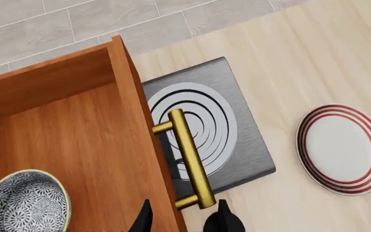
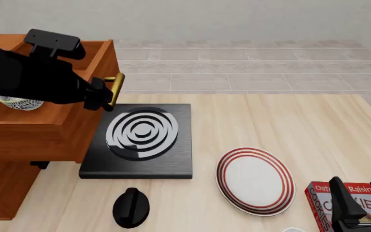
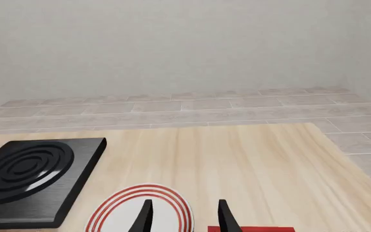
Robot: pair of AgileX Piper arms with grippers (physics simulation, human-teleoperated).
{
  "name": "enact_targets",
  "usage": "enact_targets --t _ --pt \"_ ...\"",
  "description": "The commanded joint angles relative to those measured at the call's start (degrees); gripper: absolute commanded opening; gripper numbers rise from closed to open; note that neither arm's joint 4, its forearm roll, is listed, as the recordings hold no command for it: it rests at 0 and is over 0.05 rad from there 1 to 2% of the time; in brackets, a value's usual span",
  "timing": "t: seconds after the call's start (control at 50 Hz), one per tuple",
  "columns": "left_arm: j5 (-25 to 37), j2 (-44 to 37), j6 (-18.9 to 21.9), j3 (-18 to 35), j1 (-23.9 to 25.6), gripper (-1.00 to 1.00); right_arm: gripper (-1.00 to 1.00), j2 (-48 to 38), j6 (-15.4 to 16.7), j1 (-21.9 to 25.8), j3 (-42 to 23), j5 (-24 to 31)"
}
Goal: Pick the akita bowl in the top layer of the wooden cabinet and place it on the plate.
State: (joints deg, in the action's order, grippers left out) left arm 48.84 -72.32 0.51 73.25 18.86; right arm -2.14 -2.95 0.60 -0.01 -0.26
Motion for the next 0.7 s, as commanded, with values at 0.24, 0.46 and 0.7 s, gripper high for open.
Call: enact_targets --t 0.24,0.46,0.7 --pt "1.87 -0.45 0.84 8.29 2.32 1.00 1.00 1.80 0.17 0.04 0.00 1.62" --pt "3.80 0.02 1.86 11.96 1.35 1.00 1.00 -0.14 0.39 0.08 0.00 -0.37" --pt "5.13 0.53 3.02 14.53 -0.48 1.00 1.00 -2.78 0.79 0.20 0.00 -2.96"
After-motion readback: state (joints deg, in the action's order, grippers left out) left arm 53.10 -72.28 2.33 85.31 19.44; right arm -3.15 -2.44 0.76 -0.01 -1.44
